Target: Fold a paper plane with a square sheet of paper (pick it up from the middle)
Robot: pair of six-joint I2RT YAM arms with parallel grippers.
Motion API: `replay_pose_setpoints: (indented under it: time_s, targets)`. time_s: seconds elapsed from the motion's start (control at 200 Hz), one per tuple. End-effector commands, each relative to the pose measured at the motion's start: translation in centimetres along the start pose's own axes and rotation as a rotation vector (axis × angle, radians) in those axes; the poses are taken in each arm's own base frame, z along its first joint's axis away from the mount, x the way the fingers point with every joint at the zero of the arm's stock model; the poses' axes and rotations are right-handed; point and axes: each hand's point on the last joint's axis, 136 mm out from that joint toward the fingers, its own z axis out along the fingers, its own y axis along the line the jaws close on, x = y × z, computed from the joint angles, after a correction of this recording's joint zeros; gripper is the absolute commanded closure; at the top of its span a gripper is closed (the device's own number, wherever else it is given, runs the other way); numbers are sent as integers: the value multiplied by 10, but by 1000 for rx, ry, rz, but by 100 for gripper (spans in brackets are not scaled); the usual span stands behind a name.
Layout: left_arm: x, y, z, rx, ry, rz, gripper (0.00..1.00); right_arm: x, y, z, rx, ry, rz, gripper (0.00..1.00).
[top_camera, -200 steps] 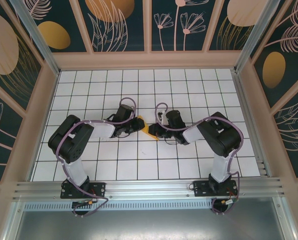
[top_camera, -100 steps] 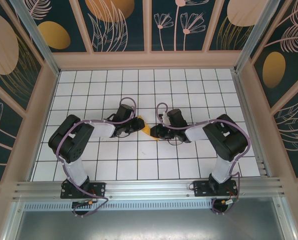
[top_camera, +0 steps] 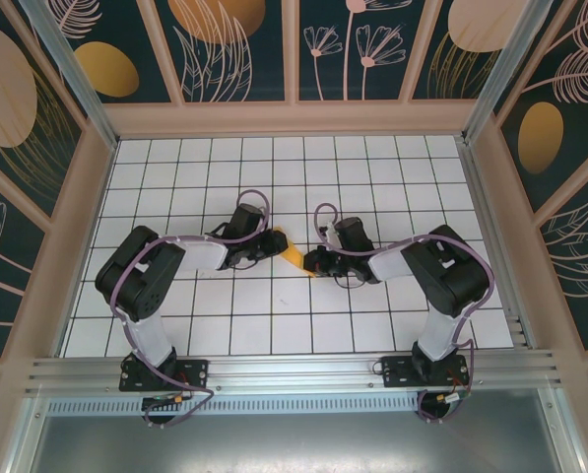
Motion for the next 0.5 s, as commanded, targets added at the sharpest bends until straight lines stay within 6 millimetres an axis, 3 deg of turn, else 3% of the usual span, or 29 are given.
replay_pose_setpoints:
  time_s: [0.0,0.21,0.495]
  targets:
    - [-18,-21,-15,46,-63,34,61,8,-18,1,22,12,82,95]
    - [-15,-26,-20,93,-69,33,57,11,-27,1,37,12,134,96]
    - [0,-16,-7,96,-19,10,64,17,-39,2,74,28,187,98]
